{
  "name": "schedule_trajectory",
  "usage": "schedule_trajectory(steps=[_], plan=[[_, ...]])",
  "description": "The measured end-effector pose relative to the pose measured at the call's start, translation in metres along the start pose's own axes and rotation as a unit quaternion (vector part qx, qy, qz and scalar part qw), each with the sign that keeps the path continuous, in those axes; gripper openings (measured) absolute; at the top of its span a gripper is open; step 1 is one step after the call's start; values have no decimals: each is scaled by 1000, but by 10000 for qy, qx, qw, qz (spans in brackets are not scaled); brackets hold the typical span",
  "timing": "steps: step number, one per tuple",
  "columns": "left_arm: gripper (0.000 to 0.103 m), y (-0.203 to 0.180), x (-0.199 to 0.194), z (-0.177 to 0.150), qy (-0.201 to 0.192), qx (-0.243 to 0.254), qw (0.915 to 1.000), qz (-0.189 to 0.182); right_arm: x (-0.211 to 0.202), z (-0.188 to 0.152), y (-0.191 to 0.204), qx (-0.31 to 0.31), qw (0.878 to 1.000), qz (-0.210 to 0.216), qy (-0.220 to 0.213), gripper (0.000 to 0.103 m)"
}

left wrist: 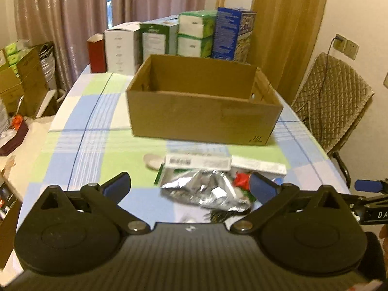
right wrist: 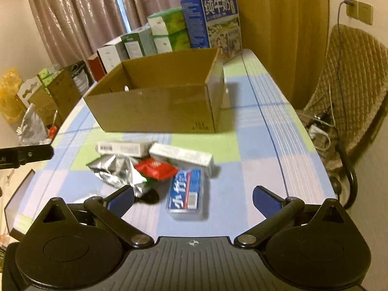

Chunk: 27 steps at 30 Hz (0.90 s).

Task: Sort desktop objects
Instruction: 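Bring both tools back over the remaining items on the table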

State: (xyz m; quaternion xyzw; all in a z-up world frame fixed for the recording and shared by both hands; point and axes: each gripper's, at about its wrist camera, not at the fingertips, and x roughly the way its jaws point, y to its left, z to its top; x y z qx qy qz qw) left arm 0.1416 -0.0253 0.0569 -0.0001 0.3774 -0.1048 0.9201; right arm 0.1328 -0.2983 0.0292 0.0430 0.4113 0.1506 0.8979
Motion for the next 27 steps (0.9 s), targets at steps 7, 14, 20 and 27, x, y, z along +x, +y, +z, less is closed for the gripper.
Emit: schedule_trajectory(steps=[7,14,20,27], plan=[[102,3,-2,-28,119,0,9999,68,5,-12,0,62,9998,54,202,101],[102,4,-2,-49,308,337,9990,15,8,-15,2,107,9996,48,272,101],[102,1,3,-64,444,545,9975,17,17,-23,7,127,9991,46,398,101],[102,-2,9,-75,541,494,9973,12,23,-27,7,181,9986,65,487,101]])
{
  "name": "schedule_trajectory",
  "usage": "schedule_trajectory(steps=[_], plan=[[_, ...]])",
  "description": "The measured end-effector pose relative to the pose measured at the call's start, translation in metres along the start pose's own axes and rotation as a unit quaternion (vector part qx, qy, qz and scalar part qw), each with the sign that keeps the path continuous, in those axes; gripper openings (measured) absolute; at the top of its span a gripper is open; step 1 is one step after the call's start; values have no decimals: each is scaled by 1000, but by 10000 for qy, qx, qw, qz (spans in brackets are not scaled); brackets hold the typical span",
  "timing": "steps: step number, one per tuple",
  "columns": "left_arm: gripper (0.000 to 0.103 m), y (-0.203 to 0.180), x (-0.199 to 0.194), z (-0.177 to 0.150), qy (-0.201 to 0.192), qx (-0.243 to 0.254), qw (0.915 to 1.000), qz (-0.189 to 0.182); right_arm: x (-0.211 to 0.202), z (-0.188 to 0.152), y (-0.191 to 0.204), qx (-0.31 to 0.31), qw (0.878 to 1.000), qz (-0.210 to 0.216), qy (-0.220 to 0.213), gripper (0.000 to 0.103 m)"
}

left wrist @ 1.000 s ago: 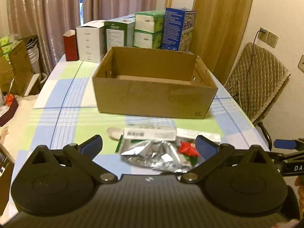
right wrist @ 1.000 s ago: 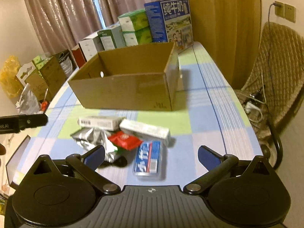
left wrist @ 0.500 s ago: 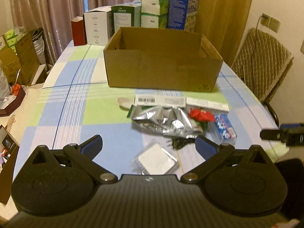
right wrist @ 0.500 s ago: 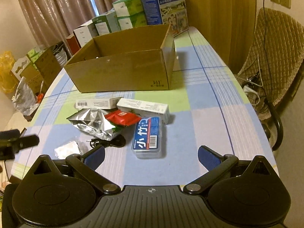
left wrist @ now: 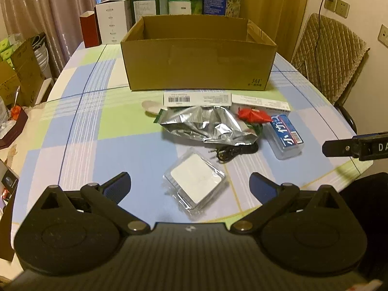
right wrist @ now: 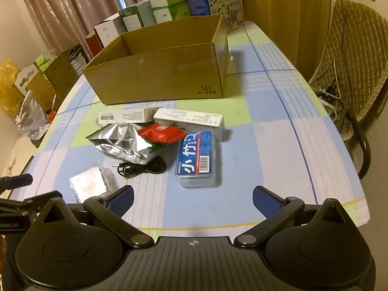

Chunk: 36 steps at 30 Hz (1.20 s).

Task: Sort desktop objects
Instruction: 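Bring both tools back over the remaining items on the table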

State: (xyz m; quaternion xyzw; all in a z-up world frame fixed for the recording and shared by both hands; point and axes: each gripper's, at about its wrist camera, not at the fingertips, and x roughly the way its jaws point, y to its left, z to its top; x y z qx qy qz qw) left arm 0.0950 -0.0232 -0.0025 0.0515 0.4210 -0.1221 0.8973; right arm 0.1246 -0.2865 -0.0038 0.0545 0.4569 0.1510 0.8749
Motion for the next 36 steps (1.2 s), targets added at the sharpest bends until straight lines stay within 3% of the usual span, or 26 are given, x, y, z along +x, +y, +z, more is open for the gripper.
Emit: schedule_trajectory(steps=[36], plan=[[102,-9,15,-15,197,-86,9998,-24,13,-7,-3,68,9998,24,185,101]])
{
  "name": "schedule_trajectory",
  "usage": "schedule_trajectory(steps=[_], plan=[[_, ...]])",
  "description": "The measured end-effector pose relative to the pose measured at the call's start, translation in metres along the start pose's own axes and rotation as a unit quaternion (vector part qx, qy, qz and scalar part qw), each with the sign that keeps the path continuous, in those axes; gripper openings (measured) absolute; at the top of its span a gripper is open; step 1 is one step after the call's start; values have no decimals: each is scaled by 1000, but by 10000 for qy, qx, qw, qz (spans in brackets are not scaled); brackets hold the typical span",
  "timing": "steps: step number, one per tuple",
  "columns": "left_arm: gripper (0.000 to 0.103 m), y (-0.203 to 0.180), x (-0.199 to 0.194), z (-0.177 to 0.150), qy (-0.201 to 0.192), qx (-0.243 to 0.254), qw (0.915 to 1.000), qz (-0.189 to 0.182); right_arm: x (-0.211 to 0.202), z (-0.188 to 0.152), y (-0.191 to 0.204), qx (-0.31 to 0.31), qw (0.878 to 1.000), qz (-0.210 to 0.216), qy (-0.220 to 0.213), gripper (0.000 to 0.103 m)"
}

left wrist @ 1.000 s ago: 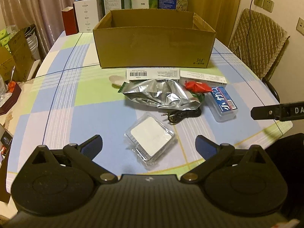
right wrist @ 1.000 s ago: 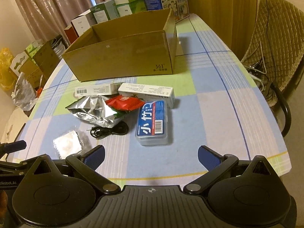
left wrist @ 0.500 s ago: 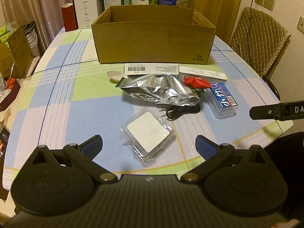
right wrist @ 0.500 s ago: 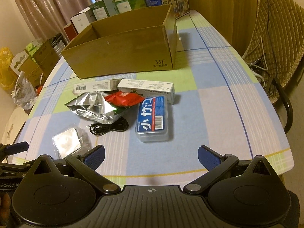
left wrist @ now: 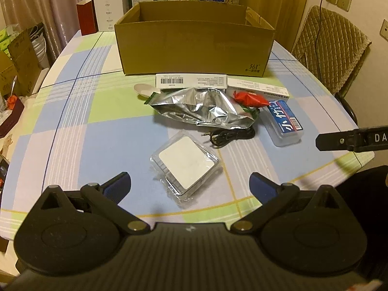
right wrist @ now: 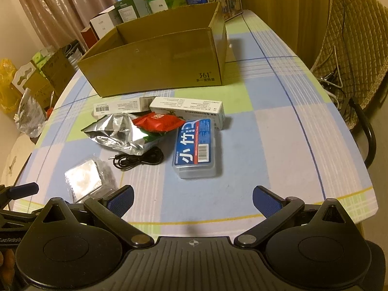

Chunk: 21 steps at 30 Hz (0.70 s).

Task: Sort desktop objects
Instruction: 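Bring both tools back over the remaining items on the table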

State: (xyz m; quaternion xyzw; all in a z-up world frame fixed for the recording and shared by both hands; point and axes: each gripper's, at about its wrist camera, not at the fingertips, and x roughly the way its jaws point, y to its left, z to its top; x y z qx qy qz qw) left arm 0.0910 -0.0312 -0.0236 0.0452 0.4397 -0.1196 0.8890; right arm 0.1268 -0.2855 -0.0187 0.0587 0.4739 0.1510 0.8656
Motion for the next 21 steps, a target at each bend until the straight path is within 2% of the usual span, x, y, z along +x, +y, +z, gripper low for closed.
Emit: schedule_trajectory(steps=[21], plan=[[102,-7,19,-2,41,-624,9977,277,15,4,-4,-125,9998,-34,118,101]])
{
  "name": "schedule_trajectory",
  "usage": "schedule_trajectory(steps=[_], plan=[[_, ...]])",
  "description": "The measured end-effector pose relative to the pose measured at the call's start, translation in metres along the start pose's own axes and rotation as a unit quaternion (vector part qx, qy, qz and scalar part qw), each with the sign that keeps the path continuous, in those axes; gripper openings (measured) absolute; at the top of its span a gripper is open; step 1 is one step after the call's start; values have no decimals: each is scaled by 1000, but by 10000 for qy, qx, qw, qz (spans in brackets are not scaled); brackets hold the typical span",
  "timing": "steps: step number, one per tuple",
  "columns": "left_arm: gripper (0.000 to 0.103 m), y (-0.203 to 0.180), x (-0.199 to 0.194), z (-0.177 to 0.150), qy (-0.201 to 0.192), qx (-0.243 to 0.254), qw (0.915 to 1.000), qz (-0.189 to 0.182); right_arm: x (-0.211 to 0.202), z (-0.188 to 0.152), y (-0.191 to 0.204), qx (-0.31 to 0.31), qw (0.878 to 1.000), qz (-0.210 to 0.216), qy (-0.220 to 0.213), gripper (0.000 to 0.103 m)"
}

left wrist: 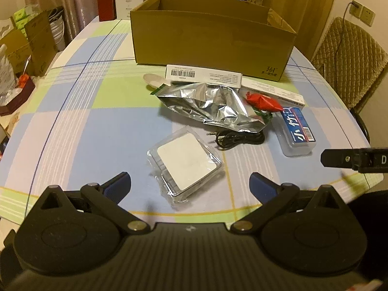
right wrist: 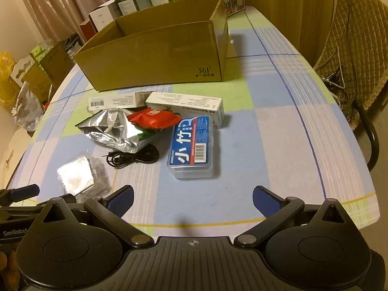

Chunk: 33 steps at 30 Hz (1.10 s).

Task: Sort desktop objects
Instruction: 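Bring both tools back over the remaining items on the table, then grasp the clear plastic package with the left tool while the right tool grasps the blue floss box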

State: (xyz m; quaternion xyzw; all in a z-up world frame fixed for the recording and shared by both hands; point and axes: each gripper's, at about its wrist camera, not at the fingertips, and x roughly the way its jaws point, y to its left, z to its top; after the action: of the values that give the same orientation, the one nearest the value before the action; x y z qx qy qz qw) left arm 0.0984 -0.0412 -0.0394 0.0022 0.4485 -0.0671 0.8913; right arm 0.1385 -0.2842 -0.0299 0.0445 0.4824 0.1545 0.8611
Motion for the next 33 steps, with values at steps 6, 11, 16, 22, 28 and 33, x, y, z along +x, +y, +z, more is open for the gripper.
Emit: schedule_trajectory(steps=[6,11,16,22,28,33], plan=[[102,-4,6,-2,14,-149,9999,44,3,0,-2,-1,10000,1,12,101],[102,-6,9,-3,8,-226,9997,99,6,1,-5,-47,10000,17,16,101],[102,-8,13,-4,10,-349,9993,129,9,3,-7,-103,9999,3,6,101],[102,-12,20,-4,-64,-555,9982,234,14,4,-10,-71,10000,-38,10,101],[96,-17,30,-6,-163,-741,9962,435,18,6,-13,-60,10000,-40,15,101],[94,-18,38,-8,-261,-901,9936,632,24,9,-14,-77,9999,-41,63,101]])
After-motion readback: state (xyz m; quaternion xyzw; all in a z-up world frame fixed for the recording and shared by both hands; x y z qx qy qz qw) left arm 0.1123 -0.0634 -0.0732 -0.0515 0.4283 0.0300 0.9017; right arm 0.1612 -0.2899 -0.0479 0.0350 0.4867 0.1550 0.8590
